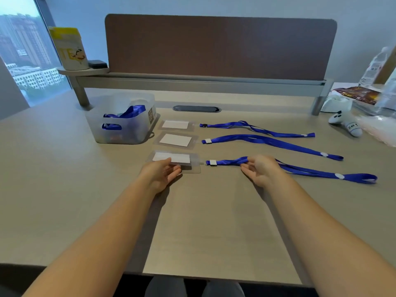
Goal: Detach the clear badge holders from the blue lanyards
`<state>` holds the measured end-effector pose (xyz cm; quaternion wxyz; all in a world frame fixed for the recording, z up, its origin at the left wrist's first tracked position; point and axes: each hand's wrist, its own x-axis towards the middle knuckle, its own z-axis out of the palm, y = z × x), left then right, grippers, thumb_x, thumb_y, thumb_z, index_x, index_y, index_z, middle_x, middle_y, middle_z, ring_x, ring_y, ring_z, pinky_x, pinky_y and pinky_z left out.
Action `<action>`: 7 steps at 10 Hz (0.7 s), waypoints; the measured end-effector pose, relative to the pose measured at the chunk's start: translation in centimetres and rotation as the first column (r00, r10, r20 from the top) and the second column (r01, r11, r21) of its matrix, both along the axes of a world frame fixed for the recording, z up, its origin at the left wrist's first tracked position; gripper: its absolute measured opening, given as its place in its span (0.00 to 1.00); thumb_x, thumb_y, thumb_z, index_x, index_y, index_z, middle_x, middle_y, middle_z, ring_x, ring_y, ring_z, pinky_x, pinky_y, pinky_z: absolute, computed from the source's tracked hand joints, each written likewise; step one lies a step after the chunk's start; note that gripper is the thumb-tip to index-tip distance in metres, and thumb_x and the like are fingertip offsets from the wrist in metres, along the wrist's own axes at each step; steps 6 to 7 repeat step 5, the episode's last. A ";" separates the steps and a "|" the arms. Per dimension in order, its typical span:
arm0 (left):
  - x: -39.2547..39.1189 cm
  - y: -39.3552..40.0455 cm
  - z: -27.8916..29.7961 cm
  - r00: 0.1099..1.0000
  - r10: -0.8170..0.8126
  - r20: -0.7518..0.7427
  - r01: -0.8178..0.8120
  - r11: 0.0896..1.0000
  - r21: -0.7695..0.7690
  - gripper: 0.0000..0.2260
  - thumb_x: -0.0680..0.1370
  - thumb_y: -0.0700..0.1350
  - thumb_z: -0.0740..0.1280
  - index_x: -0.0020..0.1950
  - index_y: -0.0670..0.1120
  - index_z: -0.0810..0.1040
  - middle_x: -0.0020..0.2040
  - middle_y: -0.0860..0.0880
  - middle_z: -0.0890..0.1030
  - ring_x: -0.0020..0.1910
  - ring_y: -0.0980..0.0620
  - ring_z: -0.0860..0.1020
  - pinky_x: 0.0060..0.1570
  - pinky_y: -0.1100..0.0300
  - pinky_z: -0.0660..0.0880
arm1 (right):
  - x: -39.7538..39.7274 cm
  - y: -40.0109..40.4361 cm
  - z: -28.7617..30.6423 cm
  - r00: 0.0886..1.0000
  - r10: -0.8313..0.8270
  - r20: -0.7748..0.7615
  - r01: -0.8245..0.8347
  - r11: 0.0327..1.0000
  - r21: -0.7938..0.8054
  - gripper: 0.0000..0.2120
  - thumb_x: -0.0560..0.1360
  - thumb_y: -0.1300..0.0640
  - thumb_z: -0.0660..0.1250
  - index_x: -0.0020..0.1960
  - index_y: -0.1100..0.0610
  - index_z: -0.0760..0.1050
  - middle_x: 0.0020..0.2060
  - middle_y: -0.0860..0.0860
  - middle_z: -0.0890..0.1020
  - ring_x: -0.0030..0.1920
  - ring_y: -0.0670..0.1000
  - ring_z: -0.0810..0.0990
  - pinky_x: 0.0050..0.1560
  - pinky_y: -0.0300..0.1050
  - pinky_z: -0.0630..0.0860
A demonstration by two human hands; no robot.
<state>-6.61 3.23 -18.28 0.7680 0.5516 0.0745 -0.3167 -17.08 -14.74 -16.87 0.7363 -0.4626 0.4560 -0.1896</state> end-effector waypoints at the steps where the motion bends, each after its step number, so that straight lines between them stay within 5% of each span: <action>1: -0.2 1.0 0.4 0.998 -0.048 0.047 0.045 0.997 0.068 0.18 0.78 0.37 0.58 0.67 0.35 0.61 0.59 0.36 0.74 0.59 0.42 0.74 0.63 0.50 0.68 | 0.0 0.4 -0.1 0.992 0.078 -0.098 -0.089 0.989 -0.115 0.17 0.78 0.67 0.56 0.66 0.67 0.67 0.63 0.62 0.75 0.62 0.55 0.76 0.59 0.46 0.74; 2: -0.5 2.3 1.4 0.983 -0.154 0.102 0.125 0.961 0.246 0.21 0.77 0.41 0.62 0.67 0.39 0.62 0.65 0.36 0.70 0.62 0.40 0.72 0.58 0.53 0.71 | -0.3 1.2 -0.1 0.960 0.181 -0.214 -0.238 0.929 -0.283 0.18 0.76 0.65 0.59 0.66 0.67 0.68 0.51 0.61 0.79 0.45 0.54 0.77 0.49 0.46 0.76; 3: -1.6 3.7 1.7 0.925 -0.288 0.247 0.117 0.835 0.538 0.21 0.75 0.46 0.66 0.64 0.38 0.67 0.52 0.40 0.74 0.49 0.45 0.74 0.53 0.52 0.73 | -1.1 3.0 0.3 0.876 0.241 -0.419 -0.433 0.776 -0.458 0.17 0.77 0.60 0.61 0.65 0.62 0.70 0.43 0.55 0.77 0.40 0.49 0.74 0.40 0.41 0.71; 4: -3.4 4.8 2.3 0.717 -0.493 0.494 -0.004 0.705 0.709 0.18 0.75 0.46 0.65 0.62 0.40 0.70 0.56 0.43 0.76 0.52 0.48 0.74 0.57 0.54 0.72 | -3.2 5.5 1.0 0.830 0.287 -0.479 -0.556 0.502 -0.662 0.20 0.78 0.58 0.59 0.69 0.59 0.66 0.65 0.54 0.74 0.62 0.51 0.74 0.58 0.43 0.70; 5: -8.2 8.0 2.0 0.439 -0.572 0.693 -0.071 0.747 0.662 0.16 0.74 0.49 0.66 0.61 0.50 0.72 0.58 0.56 0.77 0.55 0.59 0.73 0.60 0.63 0.70 | -8.5 8.8 0.3 0.752 0.468 -0.464 -0.599 0.192 -0.778 0.19 0.76 0.52 0.60 0.66 0.49 0.69 0.62 0.40 0.74 0.58 0.34 0.72 0.60 0.27 0.65; 7: -8.2 8.0 2.0 0.439 -0.572 0.693 -0.071 0.747 0.662 0.16 0.74 0.49 0.66 0.61 0.50 0.72 0.58 0.56 0.77 0.55 0.59 0.73 0.60 0.63 0.70 | -8.5 8.8 0.3 0.752 0.468 -0.464 -0.599 0.192 -0.778 0.19 0.76 0.52 0.60 0.66 0.49 0.69 0.62 0.40 0.74 0.58 0.34 0.72 0.60 0.27 0.65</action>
